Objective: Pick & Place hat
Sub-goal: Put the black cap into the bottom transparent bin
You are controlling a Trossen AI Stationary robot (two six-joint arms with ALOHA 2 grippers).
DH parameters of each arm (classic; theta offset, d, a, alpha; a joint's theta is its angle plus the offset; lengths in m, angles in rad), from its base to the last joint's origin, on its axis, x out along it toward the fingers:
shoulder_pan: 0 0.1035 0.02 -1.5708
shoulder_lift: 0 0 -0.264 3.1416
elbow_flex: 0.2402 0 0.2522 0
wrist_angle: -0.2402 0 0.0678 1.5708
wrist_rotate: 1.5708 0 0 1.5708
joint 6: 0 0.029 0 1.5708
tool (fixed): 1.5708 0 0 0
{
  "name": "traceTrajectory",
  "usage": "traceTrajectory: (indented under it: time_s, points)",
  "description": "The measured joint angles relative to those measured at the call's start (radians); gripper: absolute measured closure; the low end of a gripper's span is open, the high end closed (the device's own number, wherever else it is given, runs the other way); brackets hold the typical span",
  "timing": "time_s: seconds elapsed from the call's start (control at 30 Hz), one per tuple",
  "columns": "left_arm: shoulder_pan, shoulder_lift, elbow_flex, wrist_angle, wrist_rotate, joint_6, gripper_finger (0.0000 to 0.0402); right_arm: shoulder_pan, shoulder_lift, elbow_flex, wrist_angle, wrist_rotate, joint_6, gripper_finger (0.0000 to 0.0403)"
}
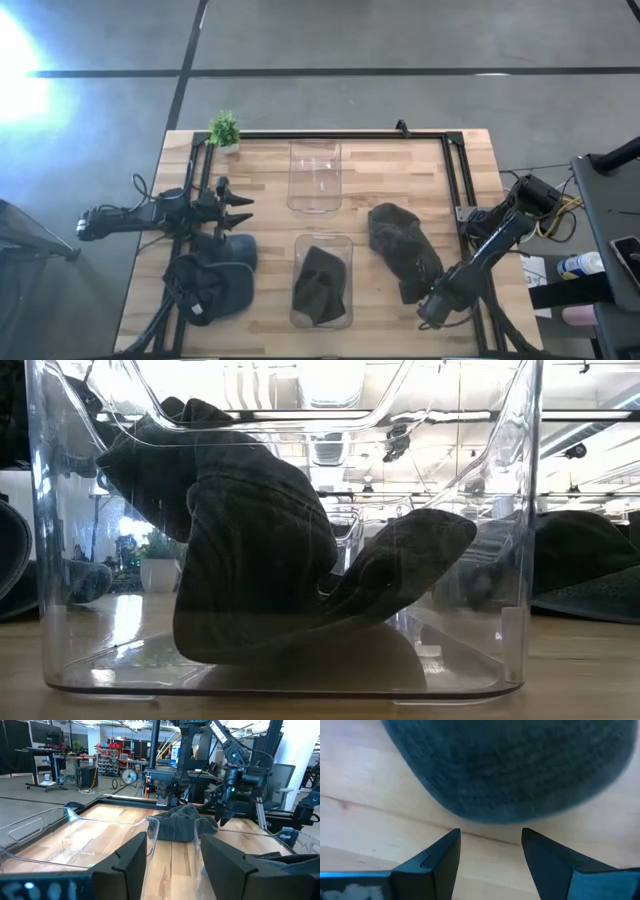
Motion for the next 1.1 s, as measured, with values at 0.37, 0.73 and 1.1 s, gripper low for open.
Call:
traceTrajectory:
  time_s: [0.37,0.73,1.1]
  points:
    - [0.000,0.000,0.000,0.000,0.000,0.000,0.0220,-0.044,-0.014,-0.041,-0.005,0.140,-0.004,0.0197]
    - [0.000,0.000,0.000,0.000,0.000,0.000,0.0220,-0.096,-0.038,-0.062,-0.042,0.384,-0.052,0.0197]
    - [0.000,0.000,0.000,0.000,0.000,0.000,0.0220,-0.188,-0.038,-0.157,-0.029,0.534,-0.070,0.0197]
